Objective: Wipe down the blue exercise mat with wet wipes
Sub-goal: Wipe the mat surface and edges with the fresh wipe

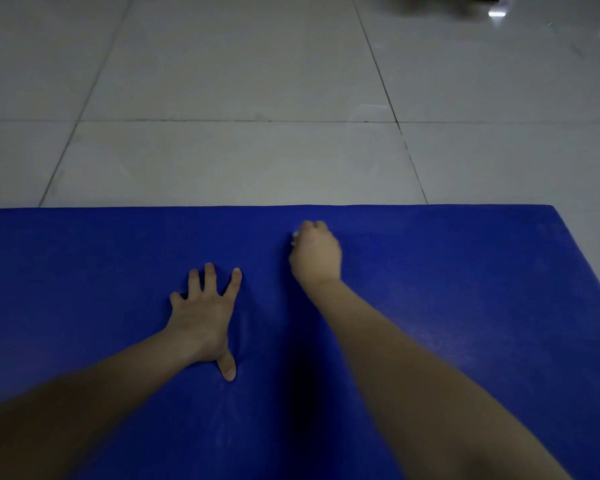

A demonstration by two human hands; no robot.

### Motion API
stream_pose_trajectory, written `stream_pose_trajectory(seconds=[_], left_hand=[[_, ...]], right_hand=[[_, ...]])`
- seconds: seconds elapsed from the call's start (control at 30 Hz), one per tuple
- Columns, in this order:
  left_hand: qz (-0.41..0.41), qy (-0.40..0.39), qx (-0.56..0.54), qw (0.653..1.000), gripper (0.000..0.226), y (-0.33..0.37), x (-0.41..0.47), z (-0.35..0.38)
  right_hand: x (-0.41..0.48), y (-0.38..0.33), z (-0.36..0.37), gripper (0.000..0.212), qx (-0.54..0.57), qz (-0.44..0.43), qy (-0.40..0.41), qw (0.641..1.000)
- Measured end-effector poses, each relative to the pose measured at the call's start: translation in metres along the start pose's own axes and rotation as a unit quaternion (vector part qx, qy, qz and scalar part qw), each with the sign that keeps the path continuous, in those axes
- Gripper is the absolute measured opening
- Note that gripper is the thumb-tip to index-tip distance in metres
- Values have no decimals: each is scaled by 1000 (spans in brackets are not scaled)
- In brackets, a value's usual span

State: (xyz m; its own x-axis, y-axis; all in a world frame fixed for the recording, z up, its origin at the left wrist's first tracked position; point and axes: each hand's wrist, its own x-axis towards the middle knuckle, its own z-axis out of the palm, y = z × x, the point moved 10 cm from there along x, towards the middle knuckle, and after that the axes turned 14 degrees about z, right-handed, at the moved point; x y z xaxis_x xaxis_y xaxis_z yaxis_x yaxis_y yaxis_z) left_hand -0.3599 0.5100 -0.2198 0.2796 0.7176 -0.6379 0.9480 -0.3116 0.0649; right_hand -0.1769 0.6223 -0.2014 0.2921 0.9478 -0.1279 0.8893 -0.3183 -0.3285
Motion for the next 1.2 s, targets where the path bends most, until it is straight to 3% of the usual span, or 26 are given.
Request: stream_pose_trajectory(seconds=[0.07,0.17,0.43,0.57,0.8,0.97,1.07,1.2], left_hand=[[-3,1,7,1000,175,-1,0,0],[-1,-2,3,1000,175,-1,-1,0],[4,6,-9,1000,175,0,-1,0],[4,7,-6,1000,176,-1,-1,0],[8,8,-4,1000,175,1,-1,0],[10,8,-2,1000,174,1,-3,0],[9,7,-6,1000,175,0,-4,-1],[7,7,-15,1000,176,-2,-2,1]], right_hand=[[-14,-31,14,11,-14,-58,-22,998],[-4,-18,7,14,-35,-78,-8,996],[80,192,-83,27,-62,159,83,982],[89,216,-89,21,-33,241,78,967],[64,85,-40,17,38,116,49,991],[27,-9,-2,17,45,-54,-14,997],[39,3,-10,17,-12,-73,-5,997],[83,98,-52,18,-66,43,42,996]])
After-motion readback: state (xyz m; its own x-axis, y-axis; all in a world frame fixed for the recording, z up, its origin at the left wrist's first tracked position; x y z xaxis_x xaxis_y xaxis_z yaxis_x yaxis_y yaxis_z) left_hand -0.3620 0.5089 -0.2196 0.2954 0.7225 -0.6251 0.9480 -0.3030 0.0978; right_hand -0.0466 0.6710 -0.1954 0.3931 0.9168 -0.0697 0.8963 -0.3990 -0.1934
